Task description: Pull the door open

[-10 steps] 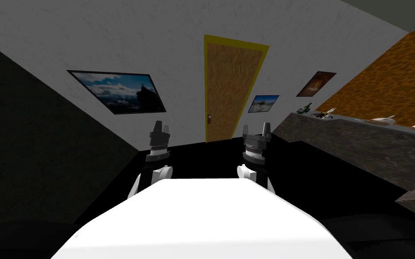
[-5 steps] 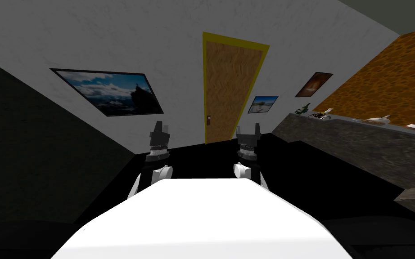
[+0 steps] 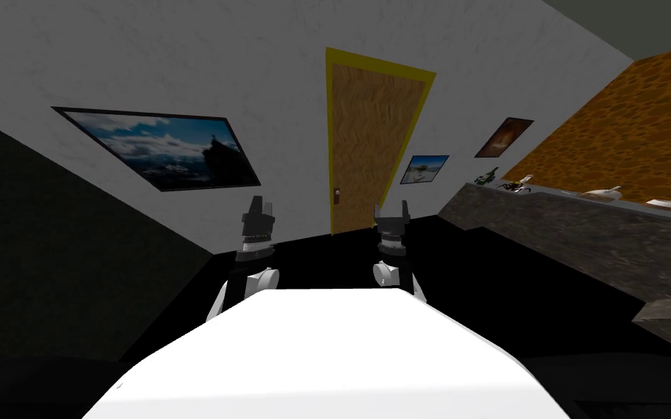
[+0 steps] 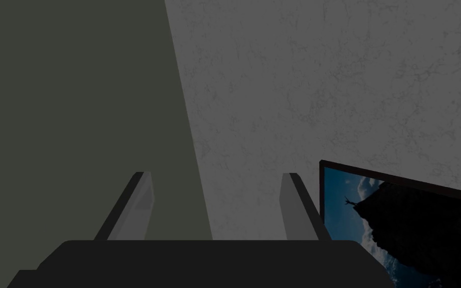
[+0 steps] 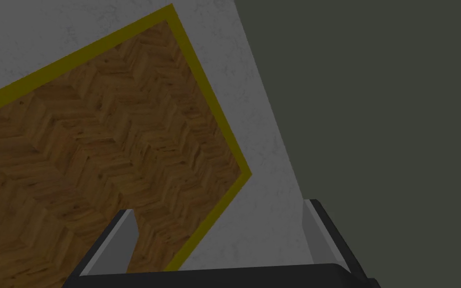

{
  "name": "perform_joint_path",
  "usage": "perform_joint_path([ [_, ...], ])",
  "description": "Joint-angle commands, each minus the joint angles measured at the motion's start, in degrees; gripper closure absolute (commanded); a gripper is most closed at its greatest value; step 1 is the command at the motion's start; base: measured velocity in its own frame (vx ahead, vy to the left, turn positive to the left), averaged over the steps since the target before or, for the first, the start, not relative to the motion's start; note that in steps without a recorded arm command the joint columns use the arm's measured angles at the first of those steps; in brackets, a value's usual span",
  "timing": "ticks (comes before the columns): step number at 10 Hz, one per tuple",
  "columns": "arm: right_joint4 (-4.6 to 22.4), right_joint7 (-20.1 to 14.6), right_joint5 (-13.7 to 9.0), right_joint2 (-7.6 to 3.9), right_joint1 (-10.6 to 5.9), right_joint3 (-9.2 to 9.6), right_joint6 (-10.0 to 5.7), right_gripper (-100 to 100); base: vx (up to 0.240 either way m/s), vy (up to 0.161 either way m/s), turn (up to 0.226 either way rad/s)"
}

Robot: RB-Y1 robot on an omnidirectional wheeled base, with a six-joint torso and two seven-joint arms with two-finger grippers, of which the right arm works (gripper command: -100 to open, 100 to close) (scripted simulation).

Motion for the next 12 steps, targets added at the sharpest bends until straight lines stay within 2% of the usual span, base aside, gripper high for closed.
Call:
perform_joint_path([
  [1, 2.1, -1.8, -0.8, -0.46, -1.24, 1.15, -0.01, -100, 0.104, 0.019, -0.046],
  [12, 15.1, -15.3, -7.7, -4.79, -9.79, 8.55, 1.44, -100, 0.096, 0.029, -0.046],
])
